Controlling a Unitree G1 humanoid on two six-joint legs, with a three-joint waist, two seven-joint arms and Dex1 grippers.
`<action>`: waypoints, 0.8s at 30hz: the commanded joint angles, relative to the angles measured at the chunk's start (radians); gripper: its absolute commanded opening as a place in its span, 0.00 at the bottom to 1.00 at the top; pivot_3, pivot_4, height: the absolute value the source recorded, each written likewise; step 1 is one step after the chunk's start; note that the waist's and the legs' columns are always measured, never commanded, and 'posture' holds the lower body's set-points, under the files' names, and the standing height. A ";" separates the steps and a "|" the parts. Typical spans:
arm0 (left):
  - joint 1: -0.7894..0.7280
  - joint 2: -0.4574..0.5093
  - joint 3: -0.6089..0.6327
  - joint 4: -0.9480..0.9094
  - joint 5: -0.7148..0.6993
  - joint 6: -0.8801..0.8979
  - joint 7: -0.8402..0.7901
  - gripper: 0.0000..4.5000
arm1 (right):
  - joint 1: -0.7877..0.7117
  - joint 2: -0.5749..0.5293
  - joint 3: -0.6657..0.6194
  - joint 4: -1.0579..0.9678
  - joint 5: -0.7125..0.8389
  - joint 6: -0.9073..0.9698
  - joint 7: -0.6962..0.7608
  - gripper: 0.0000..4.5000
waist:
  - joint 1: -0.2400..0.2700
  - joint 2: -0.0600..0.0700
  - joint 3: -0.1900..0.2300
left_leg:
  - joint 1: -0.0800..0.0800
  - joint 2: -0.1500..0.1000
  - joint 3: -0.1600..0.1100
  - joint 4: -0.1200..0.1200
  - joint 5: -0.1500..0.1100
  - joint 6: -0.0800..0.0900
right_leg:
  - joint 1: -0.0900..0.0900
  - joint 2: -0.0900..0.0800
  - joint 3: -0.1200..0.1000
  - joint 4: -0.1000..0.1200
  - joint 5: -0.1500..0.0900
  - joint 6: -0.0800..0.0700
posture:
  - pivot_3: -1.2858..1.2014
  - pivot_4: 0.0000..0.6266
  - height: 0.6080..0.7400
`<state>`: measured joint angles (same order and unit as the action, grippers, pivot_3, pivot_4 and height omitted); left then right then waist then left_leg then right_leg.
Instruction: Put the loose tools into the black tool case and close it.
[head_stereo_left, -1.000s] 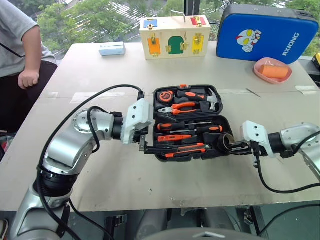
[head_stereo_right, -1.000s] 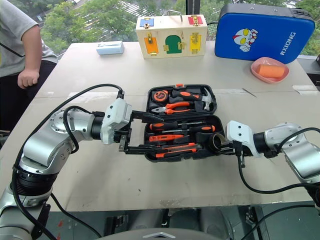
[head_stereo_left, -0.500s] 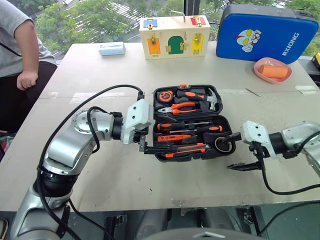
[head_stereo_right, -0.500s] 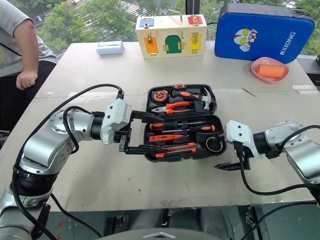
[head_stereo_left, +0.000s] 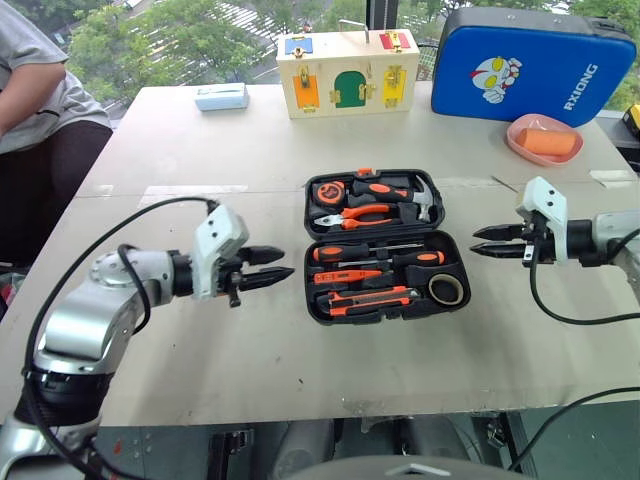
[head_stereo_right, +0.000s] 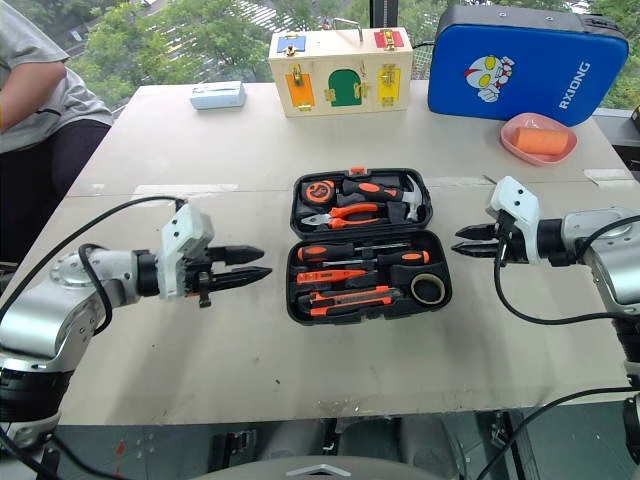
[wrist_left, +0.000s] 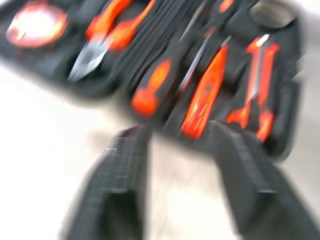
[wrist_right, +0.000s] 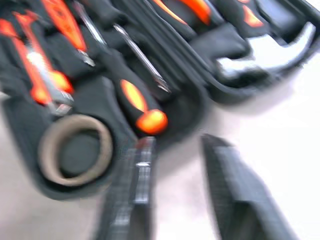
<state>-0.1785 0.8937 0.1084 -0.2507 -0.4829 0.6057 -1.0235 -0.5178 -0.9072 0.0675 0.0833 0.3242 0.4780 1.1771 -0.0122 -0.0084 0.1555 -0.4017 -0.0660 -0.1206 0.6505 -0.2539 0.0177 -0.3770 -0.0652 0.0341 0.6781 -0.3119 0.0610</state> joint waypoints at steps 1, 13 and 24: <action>0.020 0.005 0.011 0.046 0.055 -0.060 0.022 0.10 | -0.034 0.018 0.029 0.098 -0.088 -0.147 -0.002 0.00 | 0.000 0.000 0.000 | 0.000 0.000 0.000 0.000 0.000 0.000 | 0.000 0.000 0.000 0.000 0.000 0.000 | 0.52 0.24 0.96; -0.142 -0.109 -0.157 0.125 0.086 -0.043 -0.016 0.01 | -0.103 0.149 0.137 0.243 -0.207 -0.422 0.067 0.00 | -0.008 0.000 0.000 | 0.000 0.000 0.001 0.000 0.000 0.000 | -0.002 0.001 0.002 0.001 0.000 0.000 | 0.52 0.24 0.96; -0.115 -0.095 -0.238 0.039 0.126 -0.066 -0.099 0.01 | 0.048 0.080 0.100 0.017 -0.077 -0.401 0.286 0.00 | 0.001 0.000 0.000 | -0.001 0.000 0.000 0.000 0.000 0.000 | -0.001 0.000 0.000 0.000 0.000 0.000 | 0.52 0.24 0.96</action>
<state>-0.3015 0.8126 -0.0714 -0.1372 -0.3477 0.5848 -1.0700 -0.4780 -0.8432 0.1696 0.2047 0.1684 0.0829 1.4113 -0.0113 -0.0082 0.1555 -0.4028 -0.0662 -0.1204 0.6502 -0.2540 0.0175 -0.3785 -0.0652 0.0347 0.6781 -0.3118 0.0611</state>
